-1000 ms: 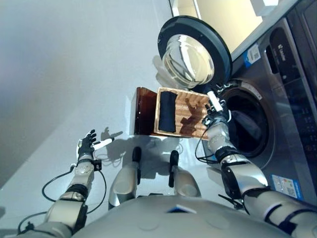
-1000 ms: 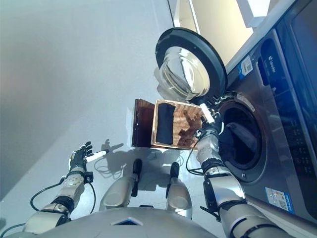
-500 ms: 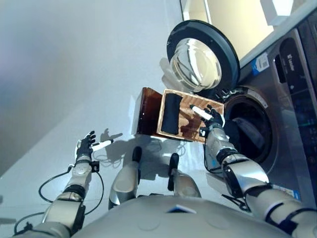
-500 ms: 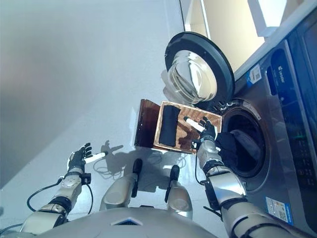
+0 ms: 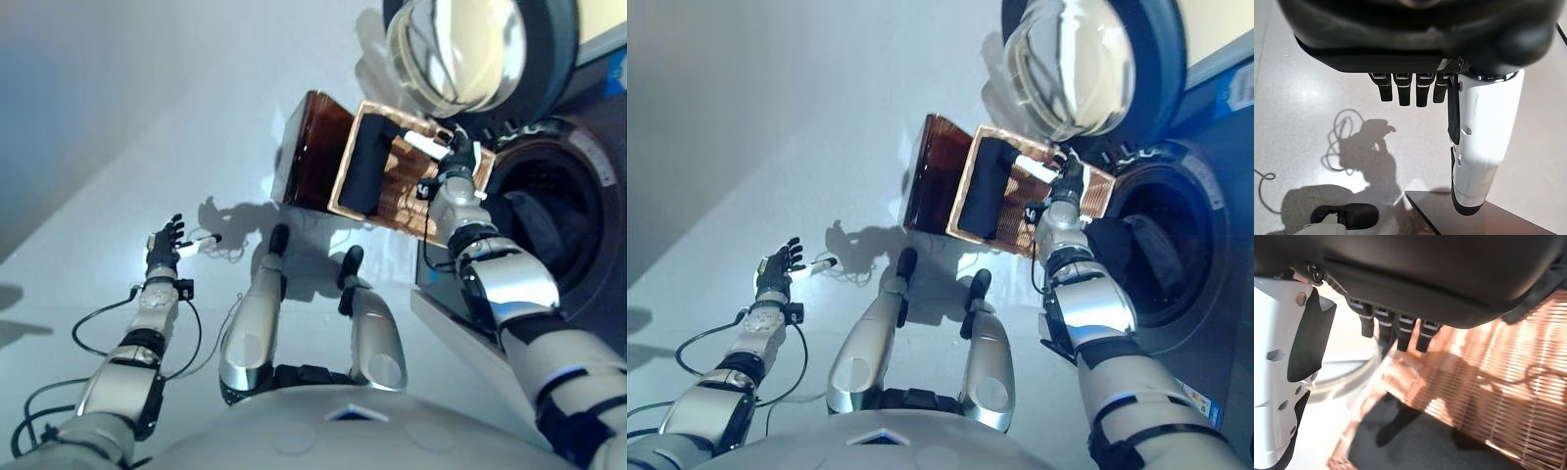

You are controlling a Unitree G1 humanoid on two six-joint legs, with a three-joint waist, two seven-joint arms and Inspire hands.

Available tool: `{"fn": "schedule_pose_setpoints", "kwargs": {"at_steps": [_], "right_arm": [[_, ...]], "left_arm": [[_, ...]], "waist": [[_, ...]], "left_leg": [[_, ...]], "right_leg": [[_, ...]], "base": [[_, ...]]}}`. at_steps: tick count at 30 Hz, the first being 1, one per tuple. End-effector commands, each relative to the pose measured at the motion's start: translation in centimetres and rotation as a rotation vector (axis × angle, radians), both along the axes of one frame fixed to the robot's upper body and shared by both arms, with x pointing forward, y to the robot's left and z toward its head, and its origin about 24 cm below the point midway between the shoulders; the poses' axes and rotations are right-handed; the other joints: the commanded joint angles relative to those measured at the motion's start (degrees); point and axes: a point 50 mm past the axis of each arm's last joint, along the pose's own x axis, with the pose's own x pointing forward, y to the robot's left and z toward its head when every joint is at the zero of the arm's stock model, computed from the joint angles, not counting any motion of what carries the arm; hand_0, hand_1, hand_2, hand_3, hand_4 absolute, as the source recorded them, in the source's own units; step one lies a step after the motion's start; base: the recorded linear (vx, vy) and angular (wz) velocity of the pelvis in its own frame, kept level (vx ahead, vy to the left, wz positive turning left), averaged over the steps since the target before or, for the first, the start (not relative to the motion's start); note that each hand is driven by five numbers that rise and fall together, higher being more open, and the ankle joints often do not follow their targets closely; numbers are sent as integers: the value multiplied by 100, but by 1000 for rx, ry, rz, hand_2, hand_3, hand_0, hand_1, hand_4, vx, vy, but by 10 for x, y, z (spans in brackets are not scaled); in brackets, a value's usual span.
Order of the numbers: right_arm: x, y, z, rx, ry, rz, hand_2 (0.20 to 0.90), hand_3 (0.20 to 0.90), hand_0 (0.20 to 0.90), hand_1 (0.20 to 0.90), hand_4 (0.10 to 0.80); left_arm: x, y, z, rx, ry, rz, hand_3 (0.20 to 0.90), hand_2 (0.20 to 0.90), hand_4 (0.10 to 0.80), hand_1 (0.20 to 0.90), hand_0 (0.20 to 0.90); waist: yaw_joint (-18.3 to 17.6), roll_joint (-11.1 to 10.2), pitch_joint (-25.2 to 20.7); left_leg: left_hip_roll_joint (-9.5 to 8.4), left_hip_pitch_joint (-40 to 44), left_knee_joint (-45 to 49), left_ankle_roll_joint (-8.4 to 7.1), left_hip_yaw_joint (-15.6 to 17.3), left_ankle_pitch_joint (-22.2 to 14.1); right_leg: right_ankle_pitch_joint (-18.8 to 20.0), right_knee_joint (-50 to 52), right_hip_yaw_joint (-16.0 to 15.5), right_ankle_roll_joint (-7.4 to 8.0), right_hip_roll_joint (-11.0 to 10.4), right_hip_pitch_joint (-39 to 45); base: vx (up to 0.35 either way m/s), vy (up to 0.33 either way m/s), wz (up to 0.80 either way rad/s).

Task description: Pick up the clothes and place them into the washing machine

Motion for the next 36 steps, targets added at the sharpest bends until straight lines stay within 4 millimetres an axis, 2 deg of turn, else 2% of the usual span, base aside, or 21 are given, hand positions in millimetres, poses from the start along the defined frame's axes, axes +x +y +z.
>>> {"fn": "schedule_pose_setpoints", "kwargs": {"at_steps": [1, 14, 22, 24, 35, 36], "right_arm": [[-1, -13, 10, -73, -46, -46, 900, 900, 900, 900, 800], [-1, -6, 5, -7, -30, -97, 900, 900, 900, 900, 800], [6, -8, 19, -11, -57, -128, 900, 900, 900, 900, 800], [4, -12, 19, -22, -37, -155, 900, 900, 900, 900, 800], [5, -12, 22, -23, -35, -213, 900, 900, 900, 900, 800], [5, -12, 22, -24, -34, -212, 900, 900, 900, 900, 800]], "left_arm": [[1, 19, 19, 69, -111, 41, 900, 900, 800, 900, 900], [17, 19, 37, 101, -194, 36, 900, 900, 800, 900, 900], [28, 19, 49, 99, -251, 46, 900, 900, 800, 900, 900], [32, 12, 53, 84, -284, 32, 900, 900, 800, 900, 900], [34, 6, 50, 86, -270, 39, 900, 900, 800, 900, 900], [34, 6, 49, 86, -268, 40, 900, 900, 800, 900, 900]], "waist": [[112, -65, -384], [297, -46, -262], [402, -35, -102], [439, -27, -53], [402, 25, 26], [406, 23, -7]], "left_leg": [[-197, -178, 556, -191, 145, -478], [-334, -565, 833, -88, 3, -634], [-377, -809, 956, -75, -17, -656], [-403, -900, 971, -77, -42, -656], [-472, -1121, 1130, -56, -18, -742], [-456, -1053, 1166, -59, -41, -947]], "right_leg": [[235, 196, 162, 174, 45, -259], [139, 315, 4, 192, -2, -451], [158, 355, -47, 186, -16, -626], [153, 361, -80, 182, -29, -685], [70, 504, -35, 141, -19, -906], [-101, 556, 3, 176, 10, -857]], "base": [[13, -5, 17], [13, -4, 8], [-4, 3, 4], [5, 4, 2], [19, 11, 4], [0, 0, 0]]}}
